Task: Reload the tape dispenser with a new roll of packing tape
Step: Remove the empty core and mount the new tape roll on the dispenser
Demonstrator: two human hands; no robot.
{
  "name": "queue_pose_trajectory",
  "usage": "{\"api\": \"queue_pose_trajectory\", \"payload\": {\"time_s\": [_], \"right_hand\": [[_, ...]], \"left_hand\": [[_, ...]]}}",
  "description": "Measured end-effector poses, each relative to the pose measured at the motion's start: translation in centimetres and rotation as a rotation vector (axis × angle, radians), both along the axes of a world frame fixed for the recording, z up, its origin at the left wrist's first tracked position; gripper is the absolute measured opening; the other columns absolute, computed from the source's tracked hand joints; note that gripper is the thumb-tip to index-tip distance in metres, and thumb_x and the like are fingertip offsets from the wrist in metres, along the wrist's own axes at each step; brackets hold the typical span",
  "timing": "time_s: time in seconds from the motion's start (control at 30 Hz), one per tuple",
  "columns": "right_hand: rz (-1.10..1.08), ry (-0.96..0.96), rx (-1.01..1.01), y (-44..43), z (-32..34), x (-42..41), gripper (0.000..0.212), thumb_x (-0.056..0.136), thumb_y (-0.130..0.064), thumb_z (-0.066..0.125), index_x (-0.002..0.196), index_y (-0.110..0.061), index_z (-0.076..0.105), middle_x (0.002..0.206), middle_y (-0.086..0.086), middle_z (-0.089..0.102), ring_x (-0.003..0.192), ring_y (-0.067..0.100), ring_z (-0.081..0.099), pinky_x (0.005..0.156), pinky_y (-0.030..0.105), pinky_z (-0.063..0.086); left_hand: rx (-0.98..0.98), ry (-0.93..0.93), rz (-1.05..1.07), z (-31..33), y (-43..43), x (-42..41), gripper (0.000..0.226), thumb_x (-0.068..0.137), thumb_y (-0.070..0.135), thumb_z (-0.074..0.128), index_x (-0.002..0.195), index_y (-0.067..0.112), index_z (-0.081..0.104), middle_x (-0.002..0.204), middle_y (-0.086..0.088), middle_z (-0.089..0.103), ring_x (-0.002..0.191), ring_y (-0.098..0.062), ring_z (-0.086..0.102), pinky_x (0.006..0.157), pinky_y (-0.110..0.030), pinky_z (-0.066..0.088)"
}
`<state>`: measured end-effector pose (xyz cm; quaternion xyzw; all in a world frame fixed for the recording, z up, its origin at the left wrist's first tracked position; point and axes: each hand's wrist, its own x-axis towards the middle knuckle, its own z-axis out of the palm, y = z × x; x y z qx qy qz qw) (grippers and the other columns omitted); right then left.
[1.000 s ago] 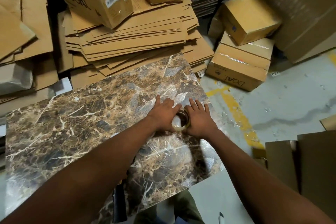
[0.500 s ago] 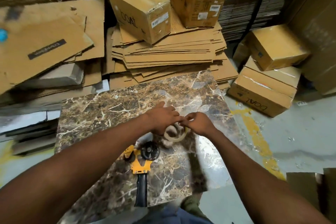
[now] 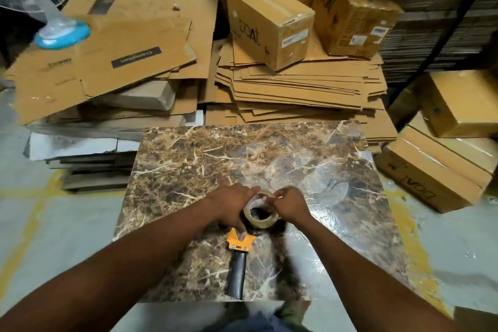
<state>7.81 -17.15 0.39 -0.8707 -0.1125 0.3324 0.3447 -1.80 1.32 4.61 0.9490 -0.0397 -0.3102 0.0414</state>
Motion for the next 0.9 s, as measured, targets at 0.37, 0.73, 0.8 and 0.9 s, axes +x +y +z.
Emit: {"api": "queue_pose_trajectory", "payload": {"time_s": [0.37,0.73,0.8,0.9], "right_hand": [[0.129,-0.097,-0.113,0.2,-1.4,-3.0,0.043,0.09,-0.054,0.064,0.075,-0.014,0.065,0.06,-0.004,0.058,0.064,0.019,0.06,0.066,0.037,0.048],[0.115,-0.006,-0.091,-0.2,-2.1,-2.8,0.038,0.09,-0.049,0.069,0.084,-0.012,0.072,0.072,0.0,0.066,0.067,0.014,0.061,0.055,0.026,0.038],[0.138,-0.011,-0.1,-0.2,-2.5,-2.8,0.04,0.09,-0.051,0.067,0.087,-0.011,0.072,0.072,0.002,0.068,0.07,0.02,0.065,0.058,0.03,0.042],[0.227,-0.129,-0.107,-0.4,-2.7,-3.0,0.048,0.088,-0.059,0.064,0.11,-0.017,0.072,0.096,0.008,0.076,0.091,0.027,0.07,0.078,0.038,0.054]], "left_hand": [[-0.111,-0.049,0.149,-2.2,-1.0,-1.8,0.121,0.072,0.055,0.091,0.164,0.017,0.022,0.151,-0.014,0.054,0.144,-0.033,0.046,0.124,-0.058,0.022],[-0.075,-0.036,0.115,-3.9,-0.5,-1.9,0.119,0.07,0.057,0.092,0.16,0.023,0.023,0.147,-0.012,0.06,0.139,-0.034,0.052,0.121,-0.062,0.026],[-0.078,-0.02,0.109,-3.9,-0.5,-1.9,0.126,0.07,0.063,0.09,0.165,0.021,0.017,0.156,-0.014,0.052,0.147,-0.035,0.044,0.124,-0.065,0.02],[-0.051,-0.016,0.076,-3.8,-0.8,-2.0,0.134,0.072,0.085,0.073,0.169,0.021,0.007,0.175,-0.013,0.024,0.162,-0.036,0.018,0.125,-0.073,0.007]]}}
